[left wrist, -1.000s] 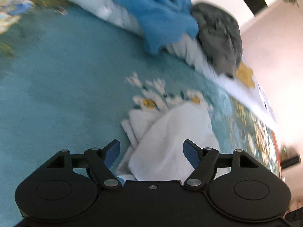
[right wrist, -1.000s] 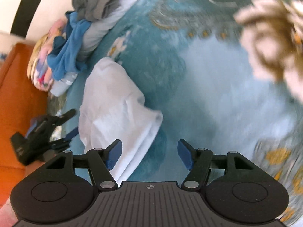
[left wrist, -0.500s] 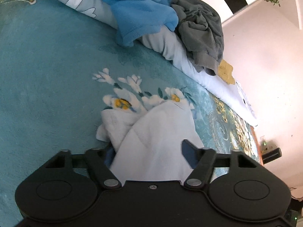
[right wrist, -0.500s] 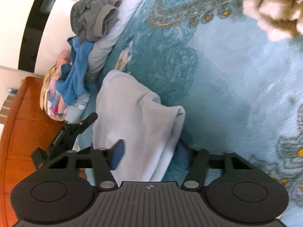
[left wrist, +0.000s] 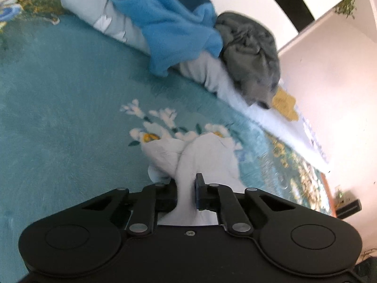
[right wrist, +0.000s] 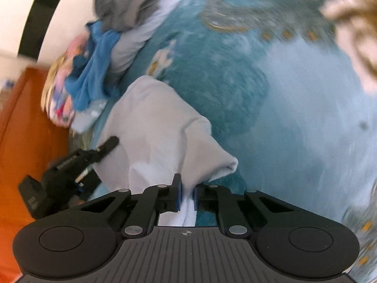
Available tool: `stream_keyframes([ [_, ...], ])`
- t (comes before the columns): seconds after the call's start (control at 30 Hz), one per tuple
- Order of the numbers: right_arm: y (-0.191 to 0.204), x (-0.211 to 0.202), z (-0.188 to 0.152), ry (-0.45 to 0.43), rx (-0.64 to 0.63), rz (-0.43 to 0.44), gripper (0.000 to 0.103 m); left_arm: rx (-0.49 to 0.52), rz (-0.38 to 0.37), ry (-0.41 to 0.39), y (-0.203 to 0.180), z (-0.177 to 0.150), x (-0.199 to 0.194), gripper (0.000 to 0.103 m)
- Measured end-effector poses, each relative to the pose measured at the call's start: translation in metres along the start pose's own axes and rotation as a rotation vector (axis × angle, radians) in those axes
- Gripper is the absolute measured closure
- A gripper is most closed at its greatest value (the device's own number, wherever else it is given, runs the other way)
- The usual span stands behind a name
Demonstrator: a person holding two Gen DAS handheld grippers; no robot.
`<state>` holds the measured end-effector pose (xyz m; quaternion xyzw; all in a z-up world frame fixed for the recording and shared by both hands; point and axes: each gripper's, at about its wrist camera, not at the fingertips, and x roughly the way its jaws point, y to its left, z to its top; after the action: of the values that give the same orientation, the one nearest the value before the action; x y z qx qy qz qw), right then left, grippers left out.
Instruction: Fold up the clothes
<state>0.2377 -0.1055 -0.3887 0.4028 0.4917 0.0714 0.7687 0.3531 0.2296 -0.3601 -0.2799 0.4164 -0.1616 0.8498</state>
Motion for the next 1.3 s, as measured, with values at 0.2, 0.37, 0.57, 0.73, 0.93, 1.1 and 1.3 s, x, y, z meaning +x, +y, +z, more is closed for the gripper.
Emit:
stream_keyframes([
  [0.2,0.025,-0.005,0.044,0.086,-0.247,-0.005,0.095,-0.022,0.034,-0.127,-0.017,-0.016,-0.042,0.097],
  [0.37,0.058,0.002,0.08,0.186,-0.48,0.023,0.096,-0.096,0.116,-0.245,-0.022,-0.042,-0.078,0.098],
  [0.57,0.107,0.018,0.091,0.319,-0.723,0.103,0.096,-0.18,0.227,-0.389,-0.03,-0.079,-0.131,0.098],
  [0.73,0.134,0.044,0.083,0.425,-0.851,0.146,0.096,-0.255,0.301,-0.443,-0.024,-0.105,-0.155,0.098],
  [0.93,0.129,0.074,0.068,0.514,-0.898,0.108,0.096,-0.33,0.36,-0.43,-0.004,-0.134,-0.153,0.098],
  [1.1,0.107,0.086,0.068,0.529,-0.859,0.052,0.096,-0.352,0.385,-0.383,0.01,-0.154,-0.15,0.098],
  [1.3,0.098,0.089,0.066,0.508,-0.803,0.02,0.095,-0.308,0.372,-0.326,0.017,-0.15,-0.15,0.097],
])
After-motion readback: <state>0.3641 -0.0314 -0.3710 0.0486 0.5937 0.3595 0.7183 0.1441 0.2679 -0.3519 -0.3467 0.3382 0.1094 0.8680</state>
